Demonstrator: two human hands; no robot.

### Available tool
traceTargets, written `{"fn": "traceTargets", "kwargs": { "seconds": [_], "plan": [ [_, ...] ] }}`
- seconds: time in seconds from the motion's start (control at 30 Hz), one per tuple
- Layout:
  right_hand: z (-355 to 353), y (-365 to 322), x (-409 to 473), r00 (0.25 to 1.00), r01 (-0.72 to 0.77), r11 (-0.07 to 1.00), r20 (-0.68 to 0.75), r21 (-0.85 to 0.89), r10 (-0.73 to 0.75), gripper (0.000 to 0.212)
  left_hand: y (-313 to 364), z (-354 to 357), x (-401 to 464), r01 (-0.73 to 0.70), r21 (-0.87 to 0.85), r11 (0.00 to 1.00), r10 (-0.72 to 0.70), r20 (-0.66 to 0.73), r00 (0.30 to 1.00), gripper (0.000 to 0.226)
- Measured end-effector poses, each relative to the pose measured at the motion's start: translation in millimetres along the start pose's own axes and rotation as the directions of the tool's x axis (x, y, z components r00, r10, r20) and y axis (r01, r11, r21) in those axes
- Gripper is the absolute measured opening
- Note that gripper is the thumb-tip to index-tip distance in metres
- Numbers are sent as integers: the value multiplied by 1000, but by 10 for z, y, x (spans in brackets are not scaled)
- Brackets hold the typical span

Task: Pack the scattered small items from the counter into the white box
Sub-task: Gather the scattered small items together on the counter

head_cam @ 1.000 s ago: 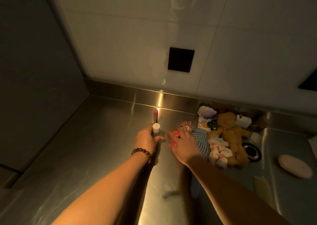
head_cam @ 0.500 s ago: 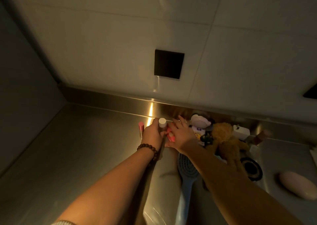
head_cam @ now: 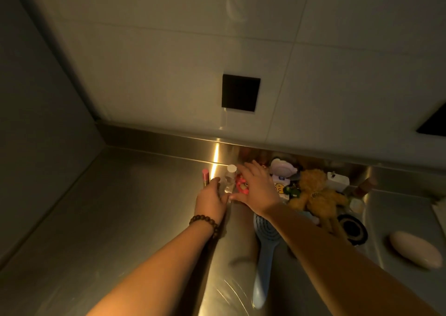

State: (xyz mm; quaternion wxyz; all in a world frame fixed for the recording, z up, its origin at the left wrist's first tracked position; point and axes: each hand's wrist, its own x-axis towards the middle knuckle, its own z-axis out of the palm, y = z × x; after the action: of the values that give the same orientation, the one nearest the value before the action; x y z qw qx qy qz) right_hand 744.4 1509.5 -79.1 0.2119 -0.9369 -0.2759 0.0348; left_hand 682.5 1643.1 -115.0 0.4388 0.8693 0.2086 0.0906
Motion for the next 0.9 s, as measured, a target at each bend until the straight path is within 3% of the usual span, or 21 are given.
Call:
{"fn": "traceTargets", "kwargs": {
  "seconds": [0.1, 0.17, 0.23, 0.33, 0.47, 0.57, 0.67, 0.77, 0.9],
  "plan": [
    [-20, -114, 34, 999, 8, 984, -44, 180, 0, 79, -63, -197, -77, 32, -9, 999, -33, -139, 990, 16],
    [-2, -180, 68, 998, -13, 969, -58, 246, 28, 73, -97, -324, -43, 89, -36, 995, -94, -193, 977, 15],
    [37, -229, 106, 996, -49, 962, -58, 270, 67, 66, -126, -403, 43, 153, -86, 984, -165, -152, 975, 32],
    [112, -230, 165, 994, -81, 952, -49, 295, 100, 51, -164, -409, 162, 157, -138, 978, -164, -44, 985, 52],
    [156, -176, 237, 989, -86, 946, -89, 312, 119, 24, -209, -311, 284, 116, -138, 984, -122, -29, 992, 38],
    [136, -104, 334, 981, -111, 943, -117, 313, 154, 25, -185, -229, 401, 80, -92, 993, -87, -77, 993, 15],
    [88, -25, 452, 967, -145, 926, -148, 350, 208, 36, -123, -108, 540, 41, -73, 996, -48, -86, 995, 23],
    [57, 56, 545, 952, -181, 921, -174, 345, 252, 47, -51, 24, 683, 10, -56, 998, -13, -49, 999, 7],
    [104, 120, 611, 960, -154, 946, -184, 284, 212, 42, -11, 138, 782, -24, -52, 998, 23, -27, 999, 5]
  ]
}}
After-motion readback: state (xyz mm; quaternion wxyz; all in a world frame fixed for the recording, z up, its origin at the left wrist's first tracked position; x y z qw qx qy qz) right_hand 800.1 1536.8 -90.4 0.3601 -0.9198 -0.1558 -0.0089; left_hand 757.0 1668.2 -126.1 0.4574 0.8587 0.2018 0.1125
